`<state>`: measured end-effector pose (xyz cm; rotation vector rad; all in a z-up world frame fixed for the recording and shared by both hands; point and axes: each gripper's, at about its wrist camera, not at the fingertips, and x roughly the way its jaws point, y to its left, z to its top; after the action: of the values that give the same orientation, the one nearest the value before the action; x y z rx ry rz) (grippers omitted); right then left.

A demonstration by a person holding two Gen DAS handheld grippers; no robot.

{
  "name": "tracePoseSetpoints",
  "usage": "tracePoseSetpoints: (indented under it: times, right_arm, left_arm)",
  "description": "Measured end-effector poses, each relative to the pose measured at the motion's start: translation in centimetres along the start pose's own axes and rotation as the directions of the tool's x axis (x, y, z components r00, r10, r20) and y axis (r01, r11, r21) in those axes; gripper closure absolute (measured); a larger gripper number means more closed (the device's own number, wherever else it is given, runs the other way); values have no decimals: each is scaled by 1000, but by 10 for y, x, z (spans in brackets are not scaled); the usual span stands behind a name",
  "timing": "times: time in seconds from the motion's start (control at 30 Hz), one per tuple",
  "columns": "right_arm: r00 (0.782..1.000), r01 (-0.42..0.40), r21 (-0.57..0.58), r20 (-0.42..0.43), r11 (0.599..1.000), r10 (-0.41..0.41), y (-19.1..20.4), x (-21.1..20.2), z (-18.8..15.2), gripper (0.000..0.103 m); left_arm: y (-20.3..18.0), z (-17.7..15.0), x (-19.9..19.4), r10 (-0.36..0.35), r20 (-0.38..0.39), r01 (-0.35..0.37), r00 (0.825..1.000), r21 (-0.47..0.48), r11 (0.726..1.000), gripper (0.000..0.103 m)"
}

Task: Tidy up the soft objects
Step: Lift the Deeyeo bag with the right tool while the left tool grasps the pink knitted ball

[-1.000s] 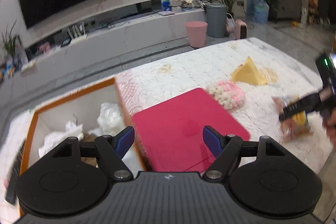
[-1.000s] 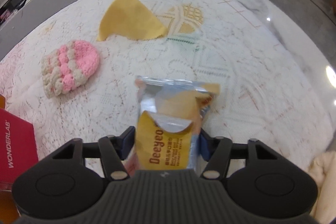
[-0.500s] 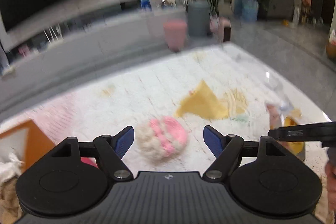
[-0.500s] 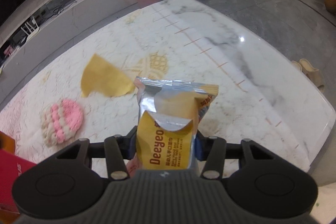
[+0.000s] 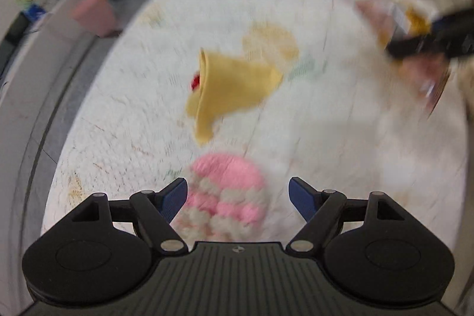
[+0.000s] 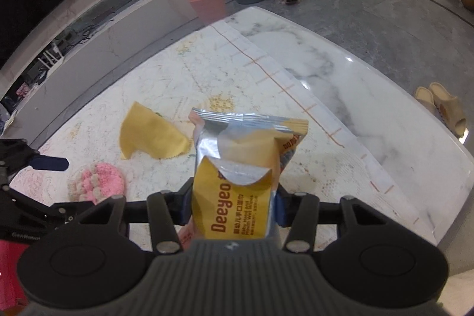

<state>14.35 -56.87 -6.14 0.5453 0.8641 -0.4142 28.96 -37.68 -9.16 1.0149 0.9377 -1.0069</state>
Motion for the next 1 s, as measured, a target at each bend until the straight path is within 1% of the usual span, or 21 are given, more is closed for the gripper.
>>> tracePoseSetpoints:
  times: [0.1,0.17,0.2,0.27,0.3,0.33,0.37,0.4,0.47,0.5,0.53,0.57,0.6,0.63,0.67,0.7,0.73,0.8,0.87,0.93,1.0]
  right_arm:
    - [1000,28,2,-6,1000,-28,-2,5,0,52]
    - [999,40,-3,-8,999,-40,-2,8,1,52]
    - [999,42,-5,-10,999,-42,-3,11,1,52]
    - [999,51,-3,-18,999,-51,-4,16,2,52]
    - [998,60,-3,-22,998,-60,-4,19,2,52]
    - [997,68,-5,-24,998,-68,-3,21,2,52]
    - [997,77,-11,-26,997,-77,-2,24,2,52]
    - [996,79,-20,-25,997,-80,-1,26,1,52]
    - [997,71,-35,-26,997,-72,0,31,-2,52]
    - [997,67,-31,-29,997,-68,-1,33,-4,52]
    - [997,65,-24,-37,998,-66,-2,36,-5,52]
    - [997,65,-20,-48,998,-66,-1,38,-7,53]
    - [996,65,-17,-53,998,-66,1,39,-9,53]
    - [996,67,-15,-57,998,-68,3,38,-11,53]
    - [996,71,-18,-58,997,-72,8,35,-14,53]
    - [995,77,-27,-56,997,-78,13,30,-16,53]
    - [995,86,-37,-52,996,-87,20,22,-17,53]
    - [994,106,-66,-23,992,-108,36,1,-18,53]
    - [993,116,-71,29,991,-114,55,-25,-17,53]
    - [991,105,-43,81,993,-102,76,-51,-17,53]
    - [990,102,-2,100,995,-101,100,-73,-17,53]
  left_arm:
    - [2,1,26,29,-93,-22,995,79,997,10]
    - [8,0,39,-20,-142,33,990,85,996,4]
    - [10,1,45,-31,-154,46,988,95,994,1]
    - [16,3,59,-58,-188,78,980,98,992,0]
    - [21,5,64,-65,-188,80,980,72,994,0]
    - [29,7,69,-98,-182,103,978,22,994,0]
    - [37,8,73,-144,-186,137,972,-51,989,0]
    - [46,8,75,-203,-194,177,960,-145,973,6]
    - [51,7,63,-185,-162,147,969,-217,965,37]
    - [51,5,56,-144,-158,98,977,-267,959,46]
    - [51,1,45,-112,-151,59,982,-314,948,51]
    - [51,-5,32,-99,-118,51,988,-357,933,60]
    - [52,-14,12,-96,-38,72,995,-413,908,65]
    - [54,-24,-9,-104,58,119,993,-450,885,65]
    - [55,-34,-29,-109,144,165,984,-465,870,65]
    - [57,-45,-52,-105,216,199,971,-475,857,65]
    - [58,-55,-70,-97,251,212,963,-488,847,65]
    - [68,-75,-111,-74,287,219,955,-517,827,65]
    - [77,-103,-147,-49,313,220,949,-540,812,65]
    - [86,-132,-177,-23,315,208,949,-567,797,65]
    - [90,-162,-201,22,303,167,953,-583,795,65]
